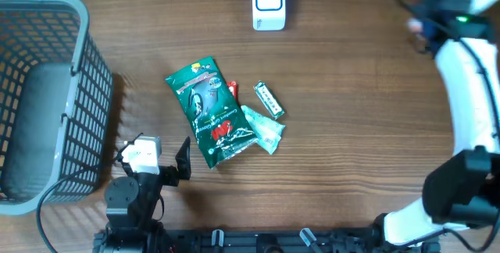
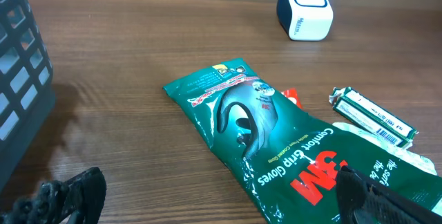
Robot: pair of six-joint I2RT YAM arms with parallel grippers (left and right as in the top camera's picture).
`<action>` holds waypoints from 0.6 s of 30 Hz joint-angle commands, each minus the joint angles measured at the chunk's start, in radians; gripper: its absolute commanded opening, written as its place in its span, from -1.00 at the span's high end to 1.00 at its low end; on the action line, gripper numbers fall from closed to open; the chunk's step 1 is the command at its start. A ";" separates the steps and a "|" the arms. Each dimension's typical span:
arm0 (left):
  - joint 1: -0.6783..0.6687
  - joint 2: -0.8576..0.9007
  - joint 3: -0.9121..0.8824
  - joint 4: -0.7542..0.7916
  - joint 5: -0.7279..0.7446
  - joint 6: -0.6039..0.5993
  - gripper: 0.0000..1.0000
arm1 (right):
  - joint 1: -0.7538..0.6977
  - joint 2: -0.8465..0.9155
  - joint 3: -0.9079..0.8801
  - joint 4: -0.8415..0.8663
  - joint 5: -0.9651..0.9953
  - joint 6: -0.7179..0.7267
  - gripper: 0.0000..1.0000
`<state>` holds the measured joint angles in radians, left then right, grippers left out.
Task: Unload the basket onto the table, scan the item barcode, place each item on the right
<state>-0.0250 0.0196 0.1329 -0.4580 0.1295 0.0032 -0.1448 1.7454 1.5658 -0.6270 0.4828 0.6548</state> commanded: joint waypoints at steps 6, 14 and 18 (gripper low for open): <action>-0.002 -0.006 0.001 -0.004 0.015 0.016 -1.00 | -0.340 0.290 -0.108 0.124 0.212 -0.288 0.91; -0.002 -0.006 0.001 -0.004 0.016 0.016 -1.00 | -0.503 0.264 -0.032 0.087 -0.221 -0.207 -0.91; -0.002 -0.006 0.001 -0.004 0.016 0.016 -1.00 | -0.493 0.123 0.000 0.060 -0.561 -0.146 -0.99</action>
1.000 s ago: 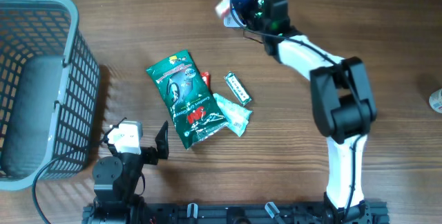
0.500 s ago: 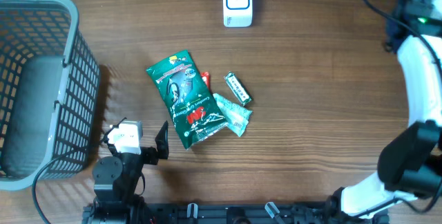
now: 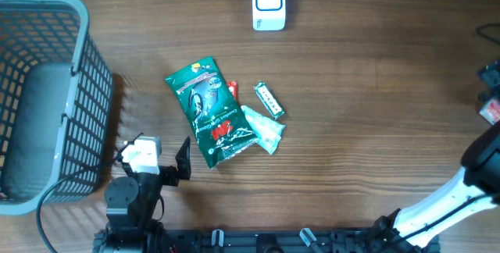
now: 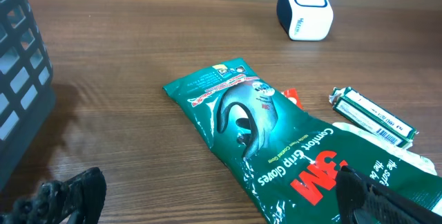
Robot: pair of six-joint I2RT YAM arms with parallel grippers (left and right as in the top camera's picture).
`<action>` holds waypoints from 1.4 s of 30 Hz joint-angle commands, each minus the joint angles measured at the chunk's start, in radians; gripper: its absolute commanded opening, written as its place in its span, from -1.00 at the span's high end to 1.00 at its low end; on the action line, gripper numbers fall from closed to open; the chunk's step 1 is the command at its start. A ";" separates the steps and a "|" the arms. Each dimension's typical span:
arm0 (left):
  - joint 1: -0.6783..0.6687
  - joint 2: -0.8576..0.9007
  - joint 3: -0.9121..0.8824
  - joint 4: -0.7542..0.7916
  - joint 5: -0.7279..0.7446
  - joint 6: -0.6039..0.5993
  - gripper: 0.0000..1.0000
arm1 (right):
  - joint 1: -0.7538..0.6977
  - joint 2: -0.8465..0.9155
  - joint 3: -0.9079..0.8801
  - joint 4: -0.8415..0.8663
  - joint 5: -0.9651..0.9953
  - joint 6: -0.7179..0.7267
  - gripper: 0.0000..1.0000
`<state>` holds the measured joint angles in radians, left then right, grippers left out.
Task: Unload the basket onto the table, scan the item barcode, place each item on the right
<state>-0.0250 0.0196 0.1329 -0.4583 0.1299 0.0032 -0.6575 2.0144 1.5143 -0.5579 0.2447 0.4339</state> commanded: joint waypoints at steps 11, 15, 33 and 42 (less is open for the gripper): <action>-0.002 -0.006 0.001 -0.003 0.015 0.016 -1.00 | 0.344 -0.310 -0.007 -0.431 -0.724 0.064 -0.99; -0.002 -0.006 0.001 -0.003 0.015 0.016 -1.00 | 0.588 -0.310 -0.141 -0.397 -0.704 -0.100 -1.00; -0.002 -0.006 0.001 -0.003 0.015 0.016 -1.00 | 0.962 -0.303 -0.298 -0.009 -0.426 -0.200 -1.00; -0.002 -0.006 0.001 -0.003 0.015 0.016 -1.00 | 1.111 -0.131 -0.298 0.222 -0.431 -0.248 -0.99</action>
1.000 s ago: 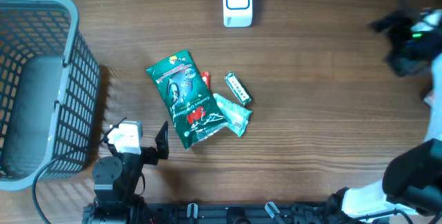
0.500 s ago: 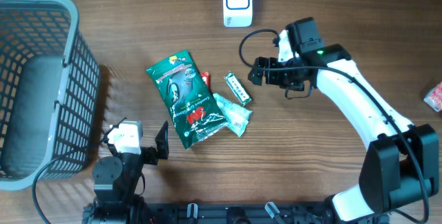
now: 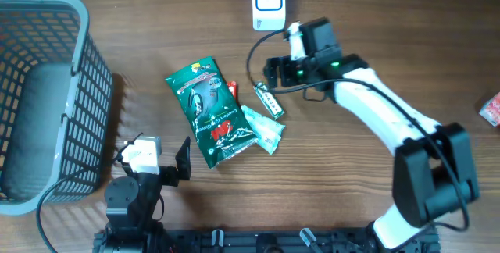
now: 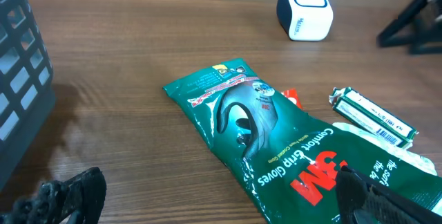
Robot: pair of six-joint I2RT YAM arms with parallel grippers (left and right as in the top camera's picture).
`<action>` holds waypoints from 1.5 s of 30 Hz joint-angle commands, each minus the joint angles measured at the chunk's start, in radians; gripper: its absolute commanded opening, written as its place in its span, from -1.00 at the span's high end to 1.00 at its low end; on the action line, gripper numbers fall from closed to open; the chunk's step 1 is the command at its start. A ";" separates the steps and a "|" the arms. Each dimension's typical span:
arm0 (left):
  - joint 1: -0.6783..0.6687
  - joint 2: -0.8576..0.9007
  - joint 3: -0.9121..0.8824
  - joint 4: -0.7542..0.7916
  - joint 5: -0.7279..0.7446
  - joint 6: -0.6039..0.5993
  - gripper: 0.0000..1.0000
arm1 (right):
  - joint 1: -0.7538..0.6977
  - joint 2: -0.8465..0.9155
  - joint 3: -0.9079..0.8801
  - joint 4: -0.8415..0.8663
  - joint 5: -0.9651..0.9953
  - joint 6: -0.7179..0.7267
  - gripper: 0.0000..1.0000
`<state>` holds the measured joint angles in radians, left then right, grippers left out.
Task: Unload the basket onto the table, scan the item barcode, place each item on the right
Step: 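Lower the right gripper onto the green-white box and grasp it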
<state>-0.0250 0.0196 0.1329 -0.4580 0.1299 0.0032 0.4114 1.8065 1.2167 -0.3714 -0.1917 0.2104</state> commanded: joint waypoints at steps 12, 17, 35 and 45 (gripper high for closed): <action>-0.002 -0.006 0.001 -0.004 0.015 0.016 -1.00 | 0.089 0.232 0.000 0.110 0.036 -0.003 -0.51; -0.002 -0.006 0.001 -0.004 0.015 0.016 -1.00 | 0.089 0.232 0.000 0.063 0.047 -0.002 -0.41; -0.002 -0.006 0.001 -0.004 0.015 0.016 -1.00 | 0.089 0.233 -0.002 -0.083 0.142 -0.163 -0.58; -0.002 -0.006 0.001 -0.004 0.015 0.016 -1.00 | 0.092 0.234 0.003 -0.038 0.127 -0.232 -0.14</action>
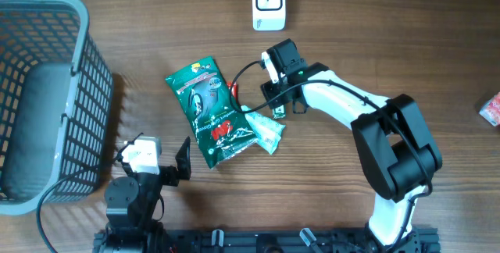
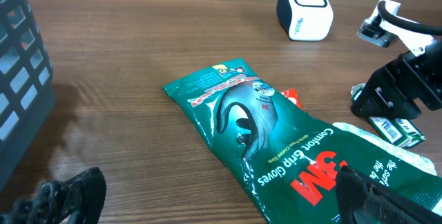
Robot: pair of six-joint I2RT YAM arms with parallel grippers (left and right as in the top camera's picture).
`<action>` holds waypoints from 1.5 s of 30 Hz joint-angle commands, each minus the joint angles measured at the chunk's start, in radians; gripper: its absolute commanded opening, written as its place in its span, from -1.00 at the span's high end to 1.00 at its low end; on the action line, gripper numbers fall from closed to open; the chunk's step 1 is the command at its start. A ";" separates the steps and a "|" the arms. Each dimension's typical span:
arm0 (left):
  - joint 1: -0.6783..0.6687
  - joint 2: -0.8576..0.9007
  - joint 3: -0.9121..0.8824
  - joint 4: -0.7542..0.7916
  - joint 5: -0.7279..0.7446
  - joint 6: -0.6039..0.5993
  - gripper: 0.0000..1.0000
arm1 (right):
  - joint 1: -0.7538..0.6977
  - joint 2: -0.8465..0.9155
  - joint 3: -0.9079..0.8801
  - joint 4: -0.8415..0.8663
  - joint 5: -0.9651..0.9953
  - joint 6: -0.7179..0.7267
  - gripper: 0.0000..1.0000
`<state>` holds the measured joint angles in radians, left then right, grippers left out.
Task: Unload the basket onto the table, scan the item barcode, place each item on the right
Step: 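Lower the right gripper onto the green-white box and grasp it, then raise the green-white box with the right gripper to the scanner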
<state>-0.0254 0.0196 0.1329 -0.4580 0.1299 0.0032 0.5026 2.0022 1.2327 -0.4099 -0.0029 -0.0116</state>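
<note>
The white barcode scanner (image 1: 268,3) (image 2: 304,7) stands at the far middle of the table. A pile of items lies mid-table: a green glove pack (image 1: 208,111) (image 2: 266,137), a light green packet (image 1: 266,132), a red item (image 1: 232,89) peeking out, and a small green-and-white bar (image 1: 275,111) (image 2: 399,130). My right gripper (image 1: 273,101) (image 2: 390,96) is down on the bar's far end; its fingers are hidden from both views. My left gripper (image 2: 217,203) rests open near the front edge, beside the glove pack, holding nothing.
A grey mesh basket (image 1: 47,5) (image 2: 21,72) fills the left side. A red packet (image 1: 491,108) lies at the right edge. The scanner's cable runs off the far edge.
My right gripper was hovering between the scanner and the pile; now it sits lower, on the small green-and-white bar. The left arm and the pile have not moved.
My right arm was first at the far right corner, then nearly out of view at the right edge where a red packet lies. Later it reached in near the scanner above the pile. Now its gripper is down on the small bar. The left gripper stayed open throughout.
</note>
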 commanded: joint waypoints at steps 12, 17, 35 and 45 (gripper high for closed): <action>-0.002 -0.006 0.001 -0.004 0.015 0.016 -1.00 | -0.001 0.002 0.178 -0.262 -0.209 0.126 0.62; -0.002 -0.006 0.001 -0.004 0.015 0.016 -1.00 | -0.039 -0.026 0.297 -0.438 -0.699 0.116 0.59; -0.002 -0.005 0.001 -0.004 0.015 0.016 -1.00 | -0.048 -0.022 0.297 -0.553 -1.256 0.082 0.90; -0.002 -0.005 0.001 -0.004 0.015 0.016 -1.00 | -0.039 -0.022 0.297 -0.489 -0.353 0.076 0.91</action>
<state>-0.0250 0.0196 0.1329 -0.4580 0.1295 0.0032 0.4549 1.9972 1.5188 -0.9676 -1.0080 0.0021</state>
